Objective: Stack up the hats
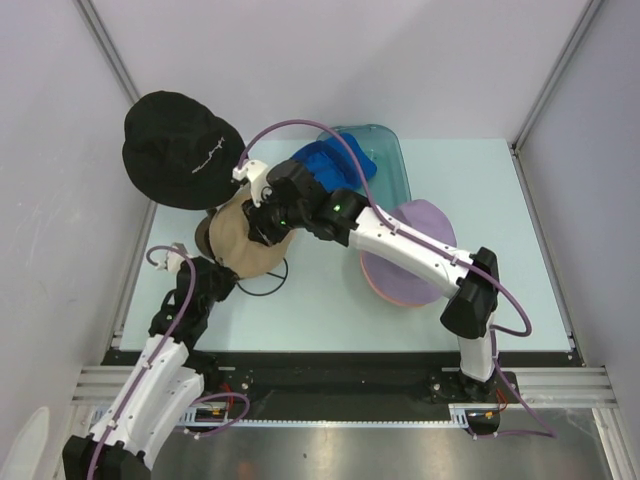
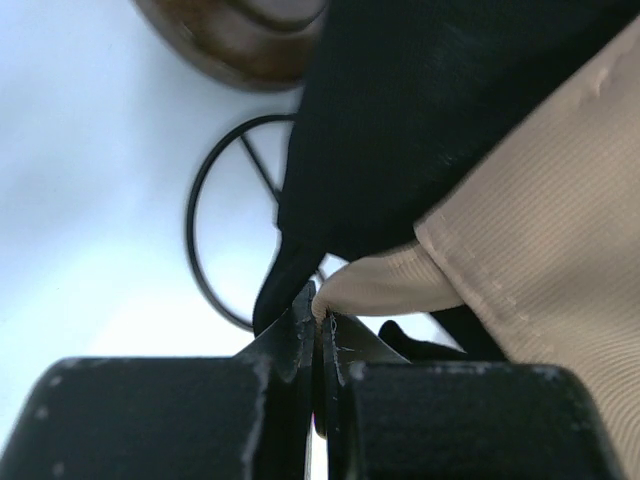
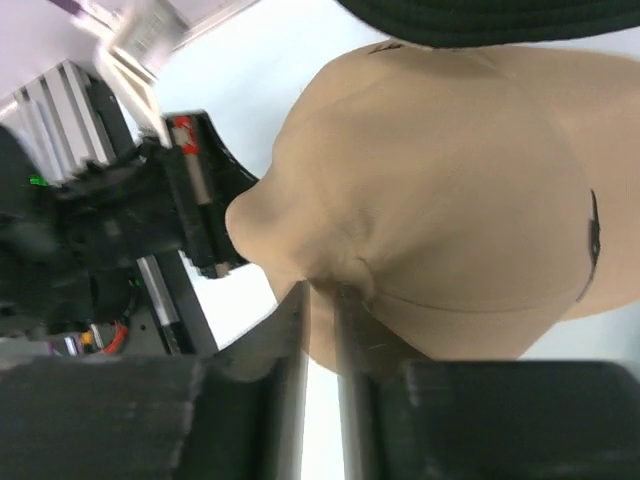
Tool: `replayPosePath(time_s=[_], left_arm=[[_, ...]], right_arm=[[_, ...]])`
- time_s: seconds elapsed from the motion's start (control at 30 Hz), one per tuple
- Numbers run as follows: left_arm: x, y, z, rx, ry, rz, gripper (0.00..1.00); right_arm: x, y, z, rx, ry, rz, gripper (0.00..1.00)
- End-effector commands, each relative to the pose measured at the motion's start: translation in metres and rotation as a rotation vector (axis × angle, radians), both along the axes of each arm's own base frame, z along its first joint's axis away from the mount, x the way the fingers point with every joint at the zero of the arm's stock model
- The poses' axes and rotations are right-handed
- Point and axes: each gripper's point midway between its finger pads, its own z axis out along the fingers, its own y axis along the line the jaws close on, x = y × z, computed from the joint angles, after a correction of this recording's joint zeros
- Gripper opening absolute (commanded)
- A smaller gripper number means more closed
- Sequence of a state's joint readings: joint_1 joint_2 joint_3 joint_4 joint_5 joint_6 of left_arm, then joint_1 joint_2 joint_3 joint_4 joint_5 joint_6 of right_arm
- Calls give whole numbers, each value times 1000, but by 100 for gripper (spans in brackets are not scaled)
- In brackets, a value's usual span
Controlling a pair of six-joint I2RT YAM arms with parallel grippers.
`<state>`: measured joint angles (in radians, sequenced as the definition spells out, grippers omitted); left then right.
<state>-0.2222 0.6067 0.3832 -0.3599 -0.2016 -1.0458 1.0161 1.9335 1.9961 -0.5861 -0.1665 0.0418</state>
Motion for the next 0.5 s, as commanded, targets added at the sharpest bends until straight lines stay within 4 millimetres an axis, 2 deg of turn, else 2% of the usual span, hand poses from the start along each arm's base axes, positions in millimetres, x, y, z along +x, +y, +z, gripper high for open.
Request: replayPosePath(time_s=[0.0,0.07,0.1,0.17,0.2,0.23,0.3,0.33,0.43,0.47], left_arm=[[-27,11,-55,58,197,-16,0],[-23,10,-53,54,191,-18,0],[-21,10,-50,54,181,-22,0],[-18,9,-47,53,163,-27,0],[-16,9,-44,56,153,-29,0],[-15,10,-42,60,147,-29,0],[-11,10,-36,67,128,-32,0],[-10,10,-34,70,122,-33,0],[-5,11,-26,81,102,-29,0],[-3,11,-23,83,93,-30,0]], right_arm=[[14,-1,66,144,-116,-27,43],[16,-9,67,139,-115,-41,57],[17,-18,70,138,-120,-53,61],[19,-26,74,147,-124,-64,67],[15,-36,87,169,-138,-67,69],[19,-42,82,166,-134,-82,70],[24,-54,91,192,-128,-115,73],[35,-68,96,203,-123,-155,74],[65,-90,91,208,-77,-264,74],[83,-104,91,208,-72,-322,74]])
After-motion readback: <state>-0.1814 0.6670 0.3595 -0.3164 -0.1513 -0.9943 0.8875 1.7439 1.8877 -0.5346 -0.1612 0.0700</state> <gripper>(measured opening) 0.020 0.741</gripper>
